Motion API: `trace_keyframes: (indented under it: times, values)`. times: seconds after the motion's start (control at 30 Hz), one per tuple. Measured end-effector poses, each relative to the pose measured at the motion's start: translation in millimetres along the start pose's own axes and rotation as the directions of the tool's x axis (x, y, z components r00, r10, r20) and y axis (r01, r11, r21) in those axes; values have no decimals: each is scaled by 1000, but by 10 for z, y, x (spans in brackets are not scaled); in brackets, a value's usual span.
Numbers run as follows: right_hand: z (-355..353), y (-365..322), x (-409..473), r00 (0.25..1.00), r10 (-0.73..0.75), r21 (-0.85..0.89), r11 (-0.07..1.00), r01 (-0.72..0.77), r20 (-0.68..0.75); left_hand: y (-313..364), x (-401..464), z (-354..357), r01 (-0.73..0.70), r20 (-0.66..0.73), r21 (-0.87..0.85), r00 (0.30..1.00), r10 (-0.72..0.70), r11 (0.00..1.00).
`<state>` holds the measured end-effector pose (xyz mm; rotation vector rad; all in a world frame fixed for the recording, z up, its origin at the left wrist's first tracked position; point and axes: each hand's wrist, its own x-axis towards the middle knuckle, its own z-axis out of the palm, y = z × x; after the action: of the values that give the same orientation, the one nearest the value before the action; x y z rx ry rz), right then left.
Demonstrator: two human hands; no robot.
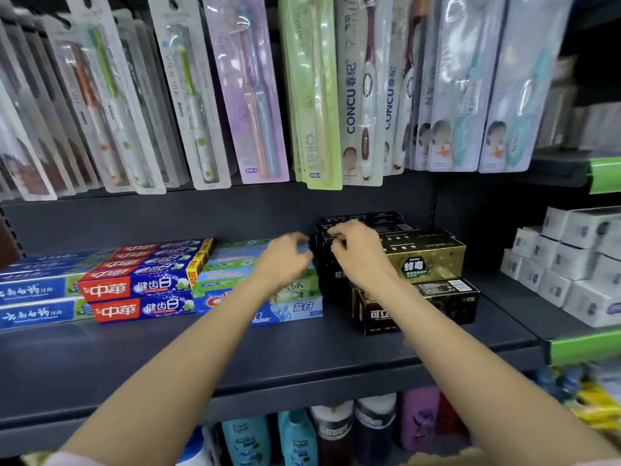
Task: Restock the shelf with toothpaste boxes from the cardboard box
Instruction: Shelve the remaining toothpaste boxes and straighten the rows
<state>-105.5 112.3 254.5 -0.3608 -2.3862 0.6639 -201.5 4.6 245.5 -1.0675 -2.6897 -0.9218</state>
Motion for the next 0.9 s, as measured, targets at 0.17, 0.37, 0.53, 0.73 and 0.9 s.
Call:
trace_keyframes:
  times: [0.17, 0.37, 0.53, 0.73, 0.9]
  values:
    - [-497, 425, -117, 996, -15, -113, 994, 4, -92, 583, -25, 329, -118, -187, 28, 975, 121, 993]
    - [-851, 1279, -360, 984, 156, -89, 982, -164, -89, 1060, -342, 809, -216, -160, 432, 937, 310, 876]
    - [-957, 1662, -506, 889, 298, 313, 857, -410, 348, 1143, -457, 1034, -145, -30, 616, 978, 208, 774]
    - [-773, 1792, -585, 908, 249, 272, 898, -347, 338, 1222, -529, 1038, -49, -97, 619, 986, 138, 784]
    - [-710, 1795, -550, 898, 266, 294, 879, -375, 351, 1165, -554, 950, -32, -90, 609, 990, 109, 792]
